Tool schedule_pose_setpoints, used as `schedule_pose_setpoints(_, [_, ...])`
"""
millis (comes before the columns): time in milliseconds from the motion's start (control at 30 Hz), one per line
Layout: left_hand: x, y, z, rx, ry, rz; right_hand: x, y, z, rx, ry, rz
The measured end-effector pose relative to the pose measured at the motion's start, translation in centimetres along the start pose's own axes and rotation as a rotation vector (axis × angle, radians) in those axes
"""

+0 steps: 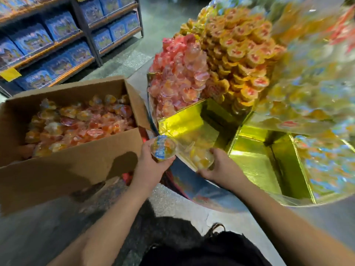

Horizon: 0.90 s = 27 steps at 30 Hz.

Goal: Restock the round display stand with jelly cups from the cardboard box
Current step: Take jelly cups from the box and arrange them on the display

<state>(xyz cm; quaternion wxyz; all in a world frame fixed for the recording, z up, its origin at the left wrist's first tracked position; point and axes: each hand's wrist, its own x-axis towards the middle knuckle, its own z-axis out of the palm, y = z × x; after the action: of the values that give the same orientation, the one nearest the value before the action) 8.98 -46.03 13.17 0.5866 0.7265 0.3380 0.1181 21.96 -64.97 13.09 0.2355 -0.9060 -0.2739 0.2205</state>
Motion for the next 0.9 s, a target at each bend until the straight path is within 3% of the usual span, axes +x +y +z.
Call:
schedule_pose_setpoints(300, [-0.8, 4.4, 19.9, 0.034, -0.243, 0.078, -7.2, 16.1, -9.7, 0.096, 0.226, 0.149])
schedule_pose_setpoints(567, [-3.3, 8.5, 41.5, 0.04, -0.331, 0.013, -10.7, 34.5, -18.9, 0.136, 0.22, 0.264])
schedule_pose_setpoints(900, [-0.1, 10.5, 53.2, 0.104, -0.36, 0.017, -6.6, 44.7, -26.2, 0.017, 0.234, 0.245])
